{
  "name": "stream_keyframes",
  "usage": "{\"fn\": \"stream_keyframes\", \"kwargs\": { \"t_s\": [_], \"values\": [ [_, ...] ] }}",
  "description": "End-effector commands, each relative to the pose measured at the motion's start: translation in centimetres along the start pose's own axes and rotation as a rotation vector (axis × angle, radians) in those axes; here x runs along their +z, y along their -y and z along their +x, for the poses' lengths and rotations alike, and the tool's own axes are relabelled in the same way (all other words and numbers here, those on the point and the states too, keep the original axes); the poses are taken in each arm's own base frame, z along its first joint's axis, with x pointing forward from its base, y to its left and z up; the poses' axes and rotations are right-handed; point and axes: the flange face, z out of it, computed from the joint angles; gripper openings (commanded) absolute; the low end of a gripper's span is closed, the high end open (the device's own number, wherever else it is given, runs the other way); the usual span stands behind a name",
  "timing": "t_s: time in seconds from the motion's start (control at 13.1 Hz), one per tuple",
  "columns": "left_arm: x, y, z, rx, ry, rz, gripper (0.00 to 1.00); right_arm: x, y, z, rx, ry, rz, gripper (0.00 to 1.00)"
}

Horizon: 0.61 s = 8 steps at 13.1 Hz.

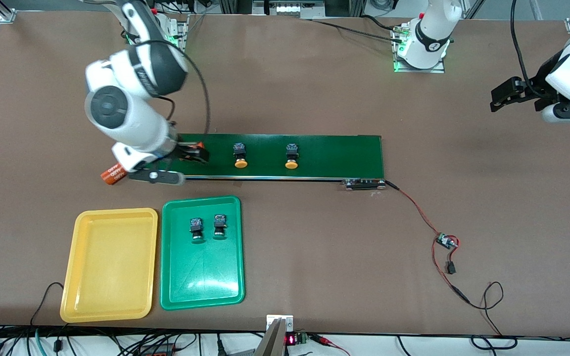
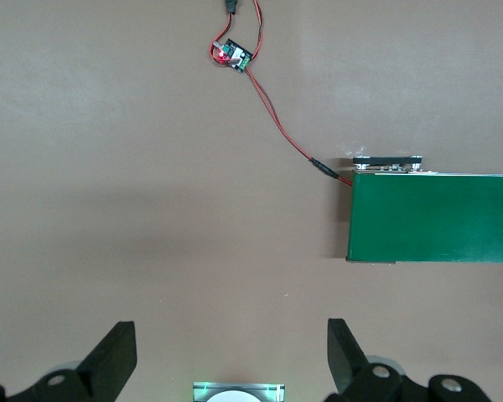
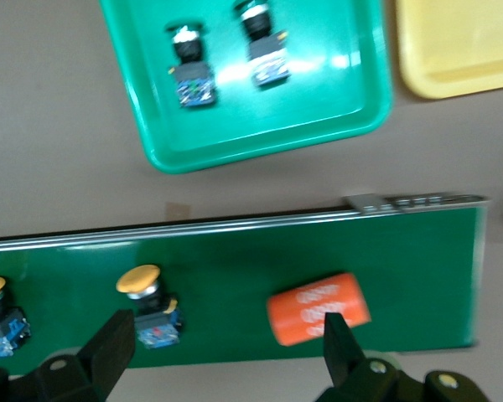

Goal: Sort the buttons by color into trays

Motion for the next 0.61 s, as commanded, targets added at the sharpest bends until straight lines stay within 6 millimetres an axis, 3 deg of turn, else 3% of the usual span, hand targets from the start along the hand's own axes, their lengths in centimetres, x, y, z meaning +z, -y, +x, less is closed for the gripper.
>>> {"fn": "stream_keyframes", "kwargs": {
  "t_s": [0.0, 0.23, 0.53],
  "values": [
    [-0.7, -0.2, 0.2, 0.019, 0.006, -0.003, 1.00, 2.8, 2.0, -0.4, -0.034, -0.003, -0.039, 1.00],
    [-0.7, -0.2, 0.2, 0.019, 0.008, -0.003, 1.00, 6.9, 2.7, -2.4, -0.065, -0.014, -0.044, 1.00],
    [-0.7, -0.3, 0.1, 0.021, 0.008, -0.003, 1.00, 9.8, 2.8, -6.5, -0.077, -0.055, -0.013, 1.00]
  ]
}}
